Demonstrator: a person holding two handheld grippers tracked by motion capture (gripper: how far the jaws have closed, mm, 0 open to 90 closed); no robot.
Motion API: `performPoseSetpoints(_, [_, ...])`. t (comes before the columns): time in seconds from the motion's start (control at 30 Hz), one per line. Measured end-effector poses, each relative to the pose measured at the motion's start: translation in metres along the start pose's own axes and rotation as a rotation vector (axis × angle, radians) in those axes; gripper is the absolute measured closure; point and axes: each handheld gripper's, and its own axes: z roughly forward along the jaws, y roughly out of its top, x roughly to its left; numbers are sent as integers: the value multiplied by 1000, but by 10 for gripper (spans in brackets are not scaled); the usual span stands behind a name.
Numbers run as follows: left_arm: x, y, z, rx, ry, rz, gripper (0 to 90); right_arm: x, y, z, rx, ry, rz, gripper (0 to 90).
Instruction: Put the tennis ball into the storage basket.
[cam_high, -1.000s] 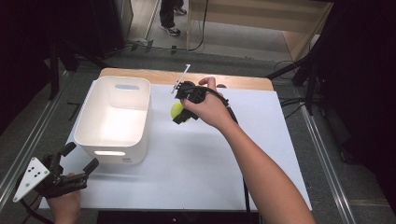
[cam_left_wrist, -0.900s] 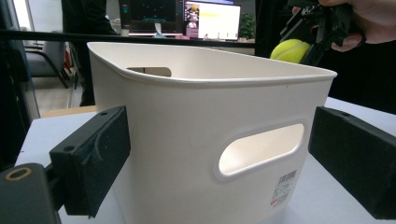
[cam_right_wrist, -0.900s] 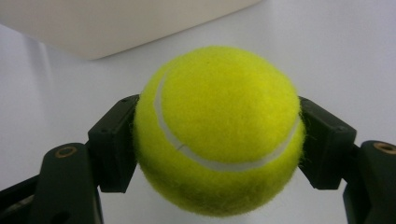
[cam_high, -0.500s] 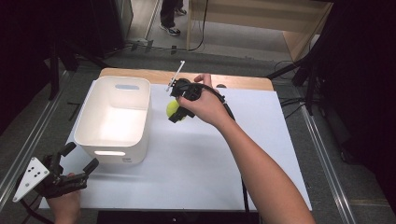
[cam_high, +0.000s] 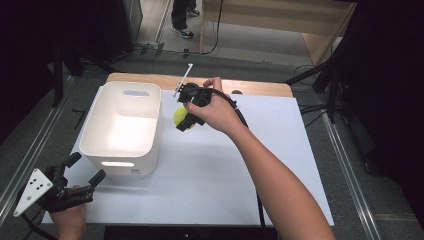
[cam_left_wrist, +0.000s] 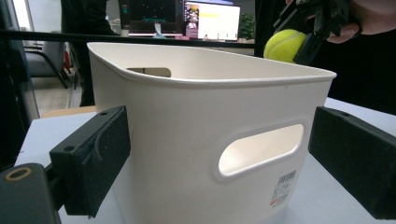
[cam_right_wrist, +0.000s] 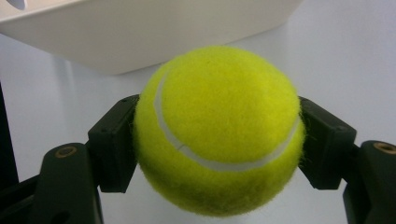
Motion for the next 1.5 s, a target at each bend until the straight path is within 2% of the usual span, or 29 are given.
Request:
performPoseSetpoints(0.5, [0, 0, 0, -2, -2, -1, 58, 6, 17, -6, 4, 4, -18, 241])
performPoseSetpoints(0.53, [0, 0, 0, -2, -3, -3, 58, 6, 19, -7, 3, 2, -32, 241])
performPoseSetpoints(0.87, [0, 0, 0, -3, -4, -2, 58, 10, 31, -10, 4, 8, -54, 241])
performPoseSetpoints(1.0, [0, 0, 0, -2, -3, -1, 58, 13, 37, -11, 3, 9, -50, 241])
performPoseSetpoints(1.03, [0, 0, 0, -4, -3, -4, 58, 12, 38, -11, 1, 13, -62, 240])
performPoseSetpoints(1.5, [0, 0, 0, -6, -5, -6, 58, 18, 52, -11, 10, 17, -81, 241])
